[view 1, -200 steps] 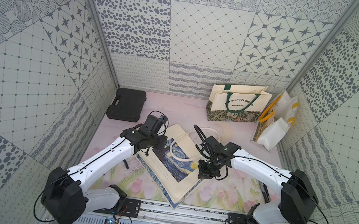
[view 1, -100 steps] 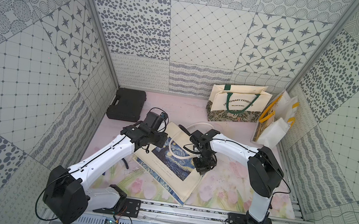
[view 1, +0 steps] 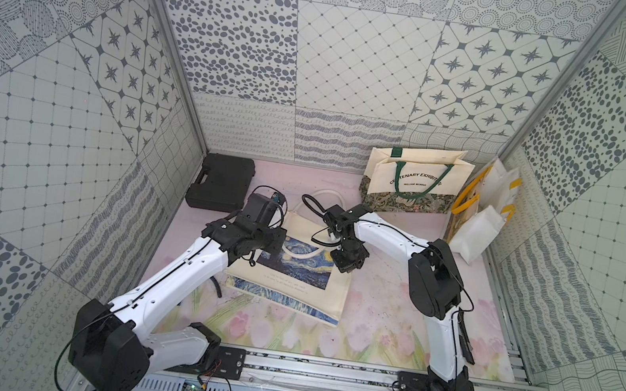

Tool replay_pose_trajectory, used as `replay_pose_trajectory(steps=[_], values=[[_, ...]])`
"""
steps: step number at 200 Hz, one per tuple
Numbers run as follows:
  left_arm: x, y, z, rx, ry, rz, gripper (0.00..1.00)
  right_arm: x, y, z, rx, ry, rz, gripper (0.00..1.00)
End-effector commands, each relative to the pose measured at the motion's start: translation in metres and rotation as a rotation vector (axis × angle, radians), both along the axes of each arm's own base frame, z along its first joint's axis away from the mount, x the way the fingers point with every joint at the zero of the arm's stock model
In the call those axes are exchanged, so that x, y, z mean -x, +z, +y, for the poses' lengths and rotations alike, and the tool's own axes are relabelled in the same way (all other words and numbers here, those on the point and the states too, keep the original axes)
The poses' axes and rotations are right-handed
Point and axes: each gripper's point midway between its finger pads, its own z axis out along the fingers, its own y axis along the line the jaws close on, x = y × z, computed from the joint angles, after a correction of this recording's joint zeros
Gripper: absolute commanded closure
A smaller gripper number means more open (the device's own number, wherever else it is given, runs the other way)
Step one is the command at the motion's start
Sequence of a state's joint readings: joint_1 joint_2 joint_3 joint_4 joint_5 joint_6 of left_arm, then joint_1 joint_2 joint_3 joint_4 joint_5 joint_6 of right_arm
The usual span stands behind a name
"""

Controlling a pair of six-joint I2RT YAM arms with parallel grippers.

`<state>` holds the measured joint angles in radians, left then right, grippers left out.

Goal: Put away the canvas bag
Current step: Adjust the canvas bag at the center of the board.

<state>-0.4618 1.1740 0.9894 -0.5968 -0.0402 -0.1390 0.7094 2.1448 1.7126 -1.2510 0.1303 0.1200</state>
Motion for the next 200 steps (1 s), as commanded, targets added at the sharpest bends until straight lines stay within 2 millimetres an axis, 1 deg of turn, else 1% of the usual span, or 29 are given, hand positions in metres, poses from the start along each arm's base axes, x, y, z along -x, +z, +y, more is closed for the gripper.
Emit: replay_pose_trajectory(steps=[1, 15, 24, 30, 61, 88, 101, 118, 126, 133, 151, 160, 172, 187, 200], values=[[0.006, -0.001, 0.006, -0.021, -0.003, 0.011, 0.51, -0.011, 0.01, -0.062, 0.243, 0.1, -0.066, 0.98], [0.007, -0.002, 0.005, -0.016, -0.006, 0.012, 0.51, -0.013, 0.013, -0.078, 0.273, 0.132, -0.092, 0.98], [0.007, -0.002, 0.005, -0.013, -0.006, 0.014, 0.51, -0.014, 0.015, -0.082, 0.258, 0.137, -0.102, 0.98], [0.006, -0.003, 0.004, -0.009, -0.006, 0.015, 0.51, -0.014, 0.016, -0.081, 0.232, 0.133, -0.106, 0.98], [0.006, -0.007, 0.001, 0.004, -0.009, 0.033, 0.51, -0.012, 0.02, -0.065, 0.165, 0.151, -0.103, 0.98], [0.008, -0.007, -0.003, 0.025, -0.021, 0.04, 0.52, -0.012, 0.02, -0.041, 0.126, 0.2, -0.136, 0.96], [0.01, -0.008, -0.007, 0.046, -0.036, 0.04, 0.52, -0.017, 0.02, -0.032, 0.105, 0.178, -0.15, 0.91], [0.014, -0.01, -0.011, 0.079, -0.052, 0.048, 0.5, -0.025, 0.021, -0.026, 0.079, 0.119, -0.17, 0.9], [0.016, -0.012, -0.013, 0.092, -0.055, 0.057, 0.5, -0.028, 0.021, -0.022, 0.056, 0.087, -0.17, 0.88], [0.018, -0.014, -0.014, 0.101, -0.055, 0.071, 0.5, -0.029, 0.021, -0.021, 0.043, 0.058, -0.169, 0.84], [0.025, -0.02, -0.02, 0.132, -0.071, 0.103, 0.49, -0.033, 0.023, -0.023, 0.018, -0.026, -0.187, 0.66], [0.029, -0.024, -0.023, 0.141, -0.086, 0.109, 0.47, -0.033, 0.026, -0.024, -0.016, -0.069, -0.191, 0.6], [0.034, -0.027, -0.025, 0.136, -0.096, 0.101, 0.46, -0.03, 0.032, -0.022, -0.076, -0.106, -0.208, 0.56], [0.037, -0.031, -0.024, 0.132, -0.089, 0.097, 0.46, -0.026, 0.044, -0.017, -0.152, -0.145, -0.239, 0.56], [0.039, -0.035, -0.024, 0.135, -0.079, 0.104, 0.49, -0.02, 0.057, -0.004, -0.279, -0.189, -0.254, 0.57]])
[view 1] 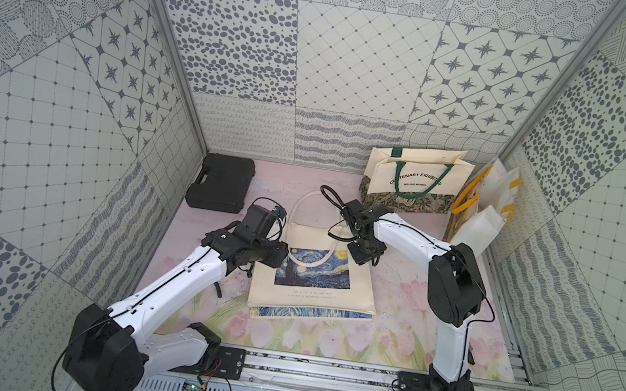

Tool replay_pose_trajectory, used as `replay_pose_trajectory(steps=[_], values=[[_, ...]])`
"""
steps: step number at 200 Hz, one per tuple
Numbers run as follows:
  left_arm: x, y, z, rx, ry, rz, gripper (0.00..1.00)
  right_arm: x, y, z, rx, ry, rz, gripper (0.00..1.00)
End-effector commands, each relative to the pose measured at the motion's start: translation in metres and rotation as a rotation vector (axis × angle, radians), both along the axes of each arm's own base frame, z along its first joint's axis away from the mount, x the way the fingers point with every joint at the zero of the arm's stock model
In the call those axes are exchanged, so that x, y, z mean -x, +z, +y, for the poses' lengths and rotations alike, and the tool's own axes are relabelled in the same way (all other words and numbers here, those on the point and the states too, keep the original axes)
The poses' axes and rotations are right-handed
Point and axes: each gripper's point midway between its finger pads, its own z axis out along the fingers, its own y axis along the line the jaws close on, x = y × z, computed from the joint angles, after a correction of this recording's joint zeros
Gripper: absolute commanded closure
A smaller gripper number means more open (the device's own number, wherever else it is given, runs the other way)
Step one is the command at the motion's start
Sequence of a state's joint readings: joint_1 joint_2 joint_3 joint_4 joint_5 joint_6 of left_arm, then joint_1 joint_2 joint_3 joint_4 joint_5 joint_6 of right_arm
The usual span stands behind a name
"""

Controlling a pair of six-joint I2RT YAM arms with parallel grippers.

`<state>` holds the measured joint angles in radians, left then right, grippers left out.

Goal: Put away the canvas bag
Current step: Adjust the canvas bag at the center of the board.

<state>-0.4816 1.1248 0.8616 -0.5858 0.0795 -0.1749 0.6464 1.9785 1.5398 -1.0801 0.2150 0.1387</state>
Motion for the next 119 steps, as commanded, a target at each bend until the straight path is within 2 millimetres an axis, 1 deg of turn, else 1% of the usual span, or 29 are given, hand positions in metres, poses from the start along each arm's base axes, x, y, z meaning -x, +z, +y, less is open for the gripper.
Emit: replay_pose_trajectory(steps=[1, 15, 22, 27, 34, 41, 45, 56, 65, 80, 98, 119], values=[[0.004, -0.001, -0.011, 0.063, -0.01, -0.007, 0.49, 0.004, 0.037, 0.028, -0.258, -0.092, -0.079, 0.57], [0.005, -0.007, -0.012, 0.056, 0.002, 0.005, 0.55, 0.016, 0.043, 0.057, -0.458, -0.118, -0.025, 0.62], [0.005, -0.011, -0.012, 0.053, 0.01, 0.014, 0.61, 0.021, 0.044, 0.071, -0.55, -0.141, 0.015, 0.69], [0.005, -0.013, -0.012, 0.052, 0.016, 0.02, 0.7, 0.024, 0.044, 0.08, -0.609, -0.161, 0.043, 0.8], [0.005, -0.018, -0.013, 0.049, 0.023, 0.034, 0.83, 0.026, 0.044, 0.094, -0.695, -0.193, 0.079, 1.0], [0.005, -0.021, -0.013, 0.047, 0.028, 0.049, 1.0, 0.028, 0.042, 0.106, -0.776, -0.236, 0.114, 1.0], [0.005, -0.023, -0.014, 0.047, 0.031, 0.058, 1.0, 0.03, 0.04, 0.114, -0.828, -0.27, 0.138, 1.0], [0.006, -0.026, -0.015, 0.052, 0.039, 0.067, 1.0, 0.027, 0.033, 0.126, -0.924, -0.366, 0.175, 1.0], [0.006, -0.026, -0.015, 0.057, 0.041, 0.066, 1.0, 0.025, 0.022, 0.129, -0.971, -0.461, 0.196, 1.0], [0.007, -0.026, -0.011, 0.053, 0.061, 0.053, 1.0, 0.022, 0.003, 0.135, -1.028, -0.587, 0.227, 1.0], [0.008, -0.023, -0.008, 0.058, 0.081, 0.045, 1.0, 0.019, -0.018, 0.134, -1.028, -0.676, 0.221, 1.0], [0.011, -0.024, -0.006, 0.056, 0.092, 0.042, 1.0, 0.009, -0.028, 0.131, -1.031, -0.705, 0.15, 1.0]])
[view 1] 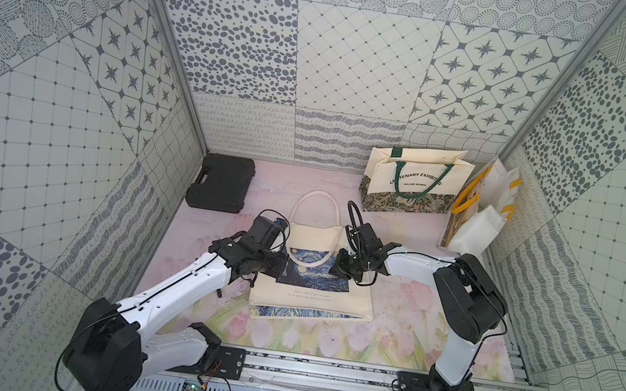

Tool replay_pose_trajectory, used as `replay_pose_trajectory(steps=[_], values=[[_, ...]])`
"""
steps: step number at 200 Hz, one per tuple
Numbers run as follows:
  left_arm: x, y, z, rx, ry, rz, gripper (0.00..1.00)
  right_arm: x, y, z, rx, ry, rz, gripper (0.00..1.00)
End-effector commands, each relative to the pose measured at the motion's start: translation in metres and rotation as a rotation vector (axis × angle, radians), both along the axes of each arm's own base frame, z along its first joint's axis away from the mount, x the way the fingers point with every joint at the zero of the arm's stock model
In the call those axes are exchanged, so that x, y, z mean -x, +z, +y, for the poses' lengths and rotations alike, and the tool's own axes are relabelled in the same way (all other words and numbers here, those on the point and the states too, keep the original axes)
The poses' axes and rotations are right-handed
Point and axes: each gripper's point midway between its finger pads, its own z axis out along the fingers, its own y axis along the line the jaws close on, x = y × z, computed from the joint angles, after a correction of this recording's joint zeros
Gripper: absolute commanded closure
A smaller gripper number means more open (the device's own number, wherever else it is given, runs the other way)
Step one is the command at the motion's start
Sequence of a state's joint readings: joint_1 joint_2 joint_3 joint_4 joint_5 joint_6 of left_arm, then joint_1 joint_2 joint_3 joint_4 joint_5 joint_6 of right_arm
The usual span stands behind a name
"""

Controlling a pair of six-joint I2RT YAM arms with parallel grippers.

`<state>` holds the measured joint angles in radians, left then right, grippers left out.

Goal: Put away the canvas bag
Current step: Adjust the canvas bag at the center of the board.

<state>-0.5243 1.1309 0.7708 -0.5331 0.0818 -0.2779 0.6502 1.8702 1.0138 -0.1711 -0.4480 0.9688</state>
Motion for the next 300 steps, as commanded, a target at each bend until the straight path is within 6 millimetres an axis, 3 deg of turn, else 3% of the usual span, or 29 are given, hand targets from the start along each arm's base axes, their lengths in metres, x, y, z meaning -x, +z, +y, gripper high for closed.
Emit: replay_pose_trajectory(steps=[1, 24, 59, 92, 112, 129, 149, 167, 177, 192, 231, 275, 300], values=[[-0.004, 0.006, 0.001, 0.025, 0.053, -0.032, 1.0, -0.029, 0.012, 0.019, -0.108, -0.136, -0.068, 1.0], [-0.002, 0.004, 0.002, 0.031, 0.06, -0.032, 1.0, -0.035, -0.001, 0.019, -0.129, -0.192, -0.059, 1.0], [0.0, 0.002, 0.002, 0.033, 0.063, -0.033, 1.0, -0.047, -0.01, 0.022, -0.304, -0.344, -0.088, 1.0], [0.0, 0.004, 0.002, 0.032, 0.06, -0.033, 1.0, -0.061, 0.004, 0.031, -0.512, -0.428, -0.184, 1.0], [0.0, 0.003, 0.002, 0.032, 0.059, -0.032, 1.0, -0.076, 0.029, 0.044, -0.603, -0.422, -0.227, 1.0], [0.0, 0.003, 0.002, 0.029, 0.06, -0.033, 1.0, -0.105, 0.076, 0.055, -0.647, -0.399, -0.284, 1.0], [-0.001, 0.006, 0.001, 0.03, 0.06, -0.034, 1.0, -0.139, 0.134, 0.059, -0.575, -0.338, -0.335, 1.0], [0.0, 0.009, 0.002, 0.034, 0.061, -0.036, 1.0, -0.146, 0.155, 0.056, -0.508, -0.296, -0.368, 1.0], [0.001, 0.012, 0.002, 0.035, 0.062, -0.043, 1.0, -0.139, 0.155, 0.056, -0.493, -0.265, -0.364, 1.0], [0.001, 0.014, 0.004, 0.037, 0.066, -0.054, 1.0, -0.12, 0.139, 0.051, -0.47, -0.23, -0.328, 1.0], [0.007, 0.01, -0.001, 0.047, 0.048, -0.014, 1.0, -0.046, 0.095, 0.014, -0.162, -0.04, -0.289, 1.0], [0.016, 0.002, 0.0, -0.017, 0.066, 0.075, 1.0, 0.024, 0.095, -0.017, 0.195, 0.177, -0.294, 1.0], [0.033, 0.004, -0.011, -0.044, 0.013, 0.081, 1.0, 0.063, 0.077, -0.011, 0.241, 0.316, -0.213, 1.0]])
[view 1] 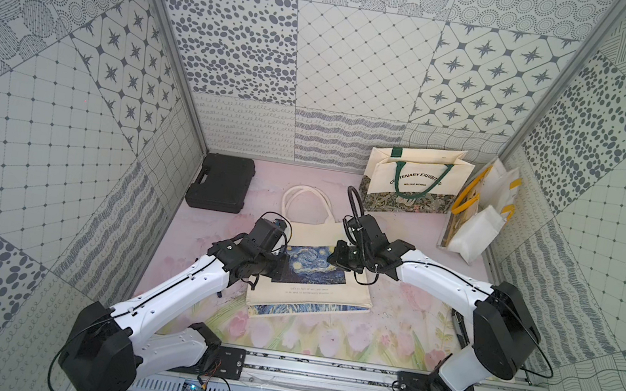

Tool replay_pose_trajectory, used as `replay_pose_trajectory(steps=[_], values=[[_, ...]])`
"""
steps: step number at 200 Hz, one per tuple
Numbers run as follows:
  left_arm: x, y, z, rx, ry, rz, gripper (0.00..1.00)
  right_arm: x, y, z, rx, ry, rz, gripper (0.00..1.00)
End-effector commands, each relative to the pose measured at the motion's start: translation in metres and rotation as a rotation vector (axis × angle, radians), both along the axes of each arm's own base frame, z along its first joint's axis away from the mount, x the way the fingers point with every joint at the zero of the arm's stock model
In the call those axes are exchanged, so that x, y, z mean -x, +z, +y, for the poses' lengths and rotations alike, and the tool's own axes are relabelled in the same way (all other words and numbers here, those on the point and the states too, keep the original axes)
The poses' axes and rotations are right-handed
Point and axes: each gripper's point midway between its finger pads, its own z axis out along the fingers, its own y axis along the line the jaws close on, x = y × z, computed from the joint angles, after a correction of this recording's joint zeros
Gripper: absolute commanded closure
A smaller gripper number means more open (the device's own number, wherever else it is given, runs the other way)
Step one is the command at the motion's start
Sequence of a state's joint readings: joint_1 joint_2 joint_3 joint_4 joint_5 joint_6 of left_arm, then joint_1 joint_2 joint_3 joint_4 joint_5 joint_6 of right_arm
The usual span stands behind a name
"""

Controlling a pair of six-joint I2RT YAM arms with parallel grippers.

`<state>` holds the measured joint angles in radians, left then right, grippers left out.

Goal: Put away the canvas bag
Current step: Adjust the canvas bag at the center of the board.

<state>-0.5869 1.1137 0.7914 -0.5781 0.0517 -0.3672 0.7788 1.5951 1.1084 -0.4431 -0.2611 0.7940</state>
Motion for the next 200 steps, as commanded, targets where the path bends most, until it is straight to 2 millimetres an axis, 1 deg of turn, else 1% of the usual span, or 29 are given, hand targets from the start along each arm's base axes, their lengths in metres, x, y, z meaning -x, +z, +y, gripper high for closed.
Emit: replay_pose_trajectory(steps=[1, 11, 22, 37, 48, 66, 80, 99, 116, 129, 147, 163, 179, 189, 200], values=[[0.023, -0.003, -0.003, -0.058, -0.019, 0.059, 1.0, 0.039, -0.023, -0.018, 0.183, 0.136, 0.064, 1.0], [0.032, -0.001, -0.008, -0.08, -0.045, 0.064, 1.0, 0.055, -0.032, -0.01, 0.184, 0.179, 0.113, 1.0], [0.038, -0.004, -0.005, -0.137, -0.041, 0.072, 1.0, 0.067, -0.041, -0.003, 0.168, 0.194, 0.152, 1.0], [0.043, -0.014, 0.006, -0.192, 0.009, 0.111, 1.0, 0.072, -0.049, -0.001, 0.154, 0.166, 0.167, 1.0], [0.048, -0.02, 0.01, -0.207, 0.037, 0.154, 1.0, 0.076, -0.052, -0.001, 0.157, 0.159, 0.171, 1.0], [0.064, -0.029, 0.002, -0.158, 0.036, 0.248, 1.0, 0.085, -0.055, 0.003, 0.155, 0.172, 0.18, 1.0], [0.075, -0.033, -0.003, -0.142, 0.029, 0.272, 1.0, 0.093, -0.059, 0.008, 0.155, 0.191, 0.189, 1.0], [0.088, -0.03, -0.009, -0.151, -0.003, 0.247, 1.0, 0.096, -0.065, 0.01, 0.162, 0.191, 0.196, 1.0], [0.1, -0.029, -0.008, -0.168, -0.001, 0.256, 1.0, 0.095, -0.065, 0.012, 0.15, 0.184, 0.191, 1.0], [0.11, -0.034, -0.007, -0.181, -0.004, 0.279, 1.0, 0.094, -0.065, 0.013, 0.145, 0.177, 0.188, 1.0], [0.123, -0.039, -0.007, -0.176, -0.009, 0.296, 0.89, 0.095, -0.07, 0.014, 0.15, 0.178, 0.196, 1.0], [0.133, -0.04, -0.009, -0.139, 0.01, 0.322, 0.85, 0.097, -0.079, 0.013, 0.157, 0.176, 0.215, 1.0], [0.137, -0.039, 0.0, -0.144, 0.048, 0.315, 0.84, 0.1, -0.085, 0.013, 0.15, 0.171, 0.231, 1.0], [0.137, -0.038, 0.008, -0.155, 0.083, 0.304, 0.79, 0.101, -0.087, 0.013, 0.142, 0.167, 0.236, 1.0], [0.135, -0.037, 0.014, -0.159, 0.116, 0.295, 0.78, 0.101, -0.088, 0.013, 0.139, 0.166, 0.235, 1.0]])
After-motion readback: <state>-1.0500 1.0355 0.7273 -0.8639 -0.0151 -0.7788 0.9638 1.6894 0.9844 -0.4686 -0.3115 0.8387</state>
